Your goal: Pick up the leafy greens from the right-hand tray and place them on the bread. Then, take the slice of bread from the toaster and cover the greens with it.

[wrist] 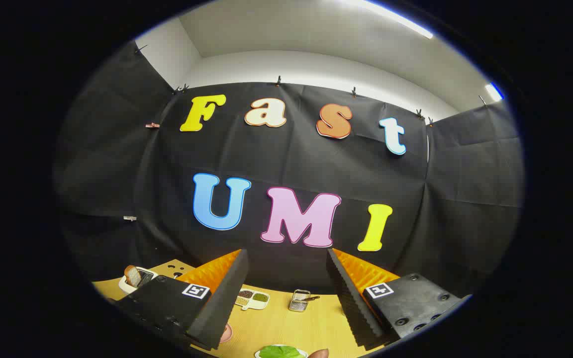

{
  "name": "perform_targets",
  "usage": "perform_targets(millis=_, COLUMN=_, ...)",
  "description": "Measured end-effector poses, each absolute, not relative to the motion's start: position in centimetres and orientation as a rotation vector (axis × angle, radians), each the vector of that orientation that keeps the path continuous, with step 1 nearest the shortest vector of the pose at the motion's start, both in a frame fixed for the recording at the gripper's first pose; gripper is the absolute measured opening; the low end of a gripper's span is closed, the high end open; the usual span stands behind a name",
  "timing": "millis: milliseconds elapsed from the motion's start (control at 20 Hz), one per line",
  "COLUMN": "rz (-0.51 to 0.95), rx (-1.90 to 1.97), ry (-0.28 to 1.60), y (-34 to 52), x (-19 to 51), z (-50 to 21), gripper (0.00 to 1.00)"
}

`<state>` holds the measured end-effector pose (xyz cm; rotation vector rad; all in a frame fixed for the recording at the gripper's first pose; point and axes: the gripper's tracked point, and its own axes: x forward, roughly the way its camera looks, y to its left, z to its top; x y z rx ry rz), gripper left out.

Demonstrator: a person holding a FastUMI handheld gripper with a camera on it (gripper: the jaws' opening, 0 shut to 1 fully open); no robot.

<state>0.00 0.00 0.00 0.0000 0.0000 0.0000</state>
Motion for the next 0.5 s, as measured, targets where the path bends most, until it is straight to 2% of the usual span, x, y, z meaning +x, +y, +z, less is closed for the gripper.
perform_targets(millis=500, rz=0.006, rx=0.002, ry=0.003, y=-0.74, x=0.17, z=-0.22, gripper=0.97)
